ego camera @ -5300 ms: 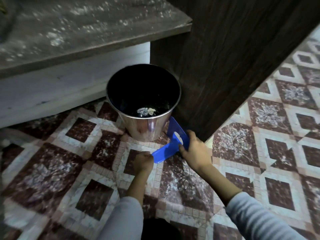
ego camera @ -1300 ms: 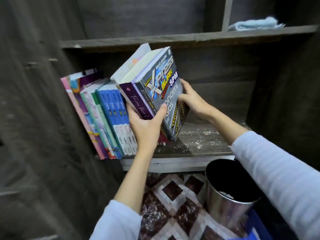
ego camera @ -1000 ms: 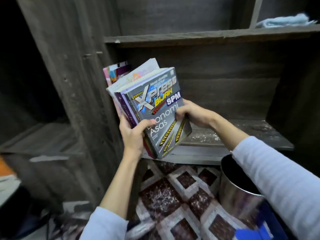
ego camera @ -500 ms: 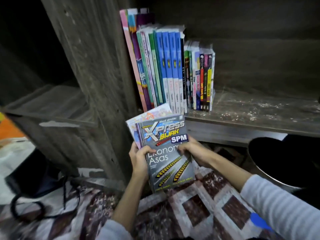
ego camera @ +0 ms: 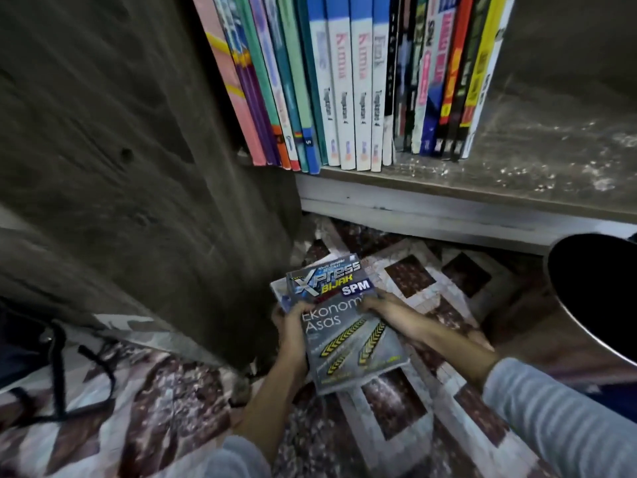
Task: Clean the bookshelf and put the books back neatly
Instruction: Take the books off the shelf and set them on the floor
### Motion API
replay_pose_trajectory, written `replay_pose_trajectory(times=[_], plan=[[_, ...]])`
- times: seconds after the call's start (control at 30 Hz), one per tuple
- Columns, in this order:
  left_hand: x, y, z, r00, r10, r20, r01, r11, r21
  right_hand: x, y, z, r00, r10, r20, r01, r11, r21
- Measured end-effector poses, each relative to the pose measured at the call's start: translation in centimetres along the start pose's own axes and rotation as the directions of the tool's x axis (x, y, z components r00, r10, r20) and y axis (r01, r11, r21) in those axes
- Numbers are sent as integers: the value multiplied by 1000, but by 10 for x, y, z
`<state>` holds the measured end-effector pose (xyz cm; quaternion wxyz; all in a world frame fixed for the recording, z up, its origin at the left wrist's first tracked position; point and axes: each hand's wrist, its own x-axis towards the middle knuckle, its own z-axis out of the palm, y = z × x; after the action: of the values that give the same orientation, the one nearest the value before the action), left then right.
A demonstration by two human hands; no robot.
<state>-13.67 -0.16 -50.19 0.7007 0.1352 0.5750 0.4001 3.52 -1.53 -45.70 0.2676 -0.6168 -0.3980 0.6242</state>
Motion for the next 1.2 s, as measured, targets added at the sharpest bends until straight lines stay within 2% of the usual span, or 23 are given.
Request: replay_pose_trajectory(times=[0.1, 0.2, 0.33, 0.43, 0.53, 0.6, 0.7, 0.8, 0.9, 1.0, 1.1, 1.2], plan=[[18, 7, 11, 994, 92, -64, -83, 988, 132, 28, 14, -5, 994, 43, -105, -29, 991, 129], [47, 13, 25, 998, -20, 60, -4, 927, 374, 54, 32, -7, 976, 93, -198, -49, 975, 216], [88, 20, 34, 1000, -6, -5, 8, 845, 535, 77, 43, -3, 951, 173, -255, -82, 939, 334], [109, 27, 43, 999, 14, -28, 6, 798, 603, 96, 45, 1, 949, 129, -287, -20, 934, 355], [119, 31, 44, 997, 20, -71, 28, 793, 609, 109, 45, 12, 937, 67, -343, 80, 914, 398], [124, 29, 43, 998, 18, -67, 29, 773, 634, 116, 46, 21, 916, 73, -395, 106, 905, 412], [126, 22, 35, 997, 40, -61, 14, 714, 700, 121, 48, 27, 899, 134, -418, 83, 883, 462], [126, 19, 27, 997, 79, -21, -33, 628, 777, 124, 53, 28, 914, 159, -373, 33, 887, 460], [124, 19, 22, 993, 117, 16, -73, 496, 865, 128, 56, 26, 922, 181, -341, -39, 923, 384], [118, 19, 22, 990, 118, 83, -121, 370, 921, 125, 52, 18, 887, 177, -428, -135, 983, 126], [110, 18, 26, 977, 176, 124, -166, 249, 954, 124, 47, 12, 888, 103, -447, -166, 981, -103], [97, 23, 35, 952, 239, 192, -215, 73, 974, 120, 37, 8, 891, 40, -452, -156, 962, -223]])
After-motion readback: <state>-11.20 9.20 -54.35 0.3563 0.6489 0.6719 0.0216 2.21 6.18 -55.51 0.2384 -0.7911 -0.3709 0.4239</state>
